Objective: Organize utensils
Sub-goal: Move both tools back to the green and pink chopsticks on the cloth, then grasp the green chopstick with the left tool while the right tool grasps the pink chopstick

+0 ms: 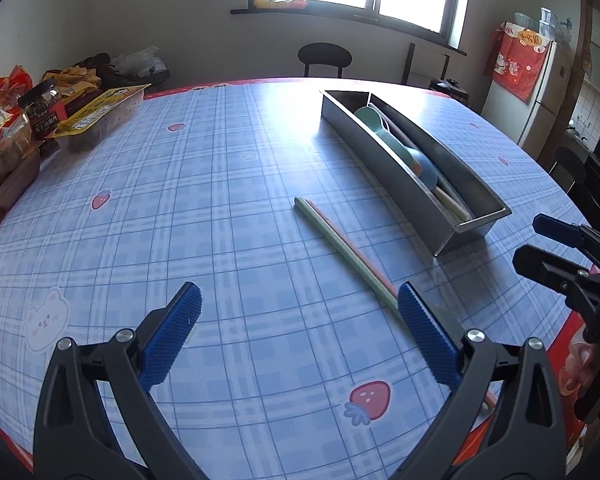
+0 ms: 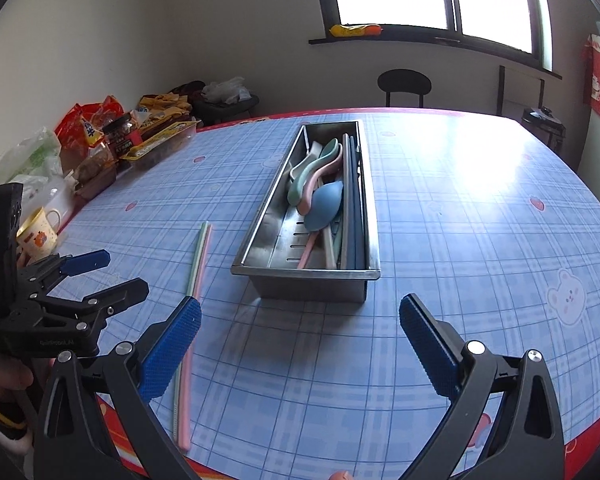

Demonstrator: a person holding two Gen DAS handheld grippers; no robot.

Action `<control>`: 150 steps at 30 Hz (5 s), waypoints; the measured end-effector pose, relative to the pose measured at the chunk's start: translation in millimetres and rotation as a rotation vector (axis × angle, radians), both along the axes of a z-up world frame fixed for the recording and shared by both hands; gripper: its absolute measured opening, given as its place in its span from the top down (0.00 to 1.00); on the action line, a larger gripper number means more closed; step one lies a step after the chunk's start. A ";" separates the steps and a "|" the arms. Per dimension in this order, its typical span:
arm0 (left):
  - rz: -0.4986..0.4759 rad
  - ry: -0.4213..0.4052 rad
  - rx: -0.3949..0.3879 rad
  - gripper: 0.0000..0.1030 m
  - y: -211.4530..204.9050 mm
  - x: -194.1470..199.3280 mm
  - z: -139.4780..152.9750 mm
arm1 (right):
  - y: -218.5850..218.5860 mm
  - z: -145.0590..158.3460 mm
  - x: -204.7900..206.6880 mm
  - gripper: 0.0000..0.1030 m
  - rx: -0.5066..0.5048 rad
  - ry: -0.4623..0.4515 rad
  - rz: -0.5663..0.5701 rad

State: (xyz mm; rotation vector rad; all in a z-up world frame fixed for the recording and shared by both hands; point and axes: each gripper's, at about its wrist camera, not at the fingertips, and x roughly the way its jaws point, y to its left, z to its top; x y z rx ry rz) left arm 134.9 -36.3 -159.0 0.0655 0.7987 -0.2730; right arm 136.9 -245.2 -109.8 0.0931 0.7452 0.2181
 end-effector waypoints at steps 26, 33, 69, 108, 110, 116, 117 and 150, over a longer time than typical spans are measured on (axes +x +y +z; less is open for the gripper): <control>0.007 0.079 0.173 0.06 -39.0 25.0 -16.6 | -19.9 -7.6 2.6 0.06 0.127 -0.004 0.024; 0.003 0.083 0.163 0.06 -43.2 25.5 -16.8 | -25.7 -8.3 2.6 0.06 0.155 -0.002 0.024; 0.120 0.248 0.052 0.11 -27.8 49.4 -19.8 | -28.0 -10.2 5.6 0.06 0.174 0.017 0.033; 0.258 0.322 0.058 0.16 -34.9 52.2 -17.1 | -43.6 -7.2 -1.1 0.06 0.239 0.003 0.033; 0.257 0.321 0.097 0.15 -39.5 52.3 -19.9 | -43.0 -6.9 -1.1 0.06 0.239 0.002 0.030; 0.242 0.287 0.114 0.15 -39.8 49.7 -19.6 | -42.2 -7.9 -0.2 0.06 0.245 0.005 0.035; 0.233 0.279 0.114 0.16 -39.2 47.8 -18.7 | -40.9 -8.0 -0.2 0.06 0.242 0.006 0.042; -0.034 0.092 -0.008 0.89 59.3 0.7 -20.1 | 89.4 -25.2 17.5 0.81 -0.207 0.167 0.316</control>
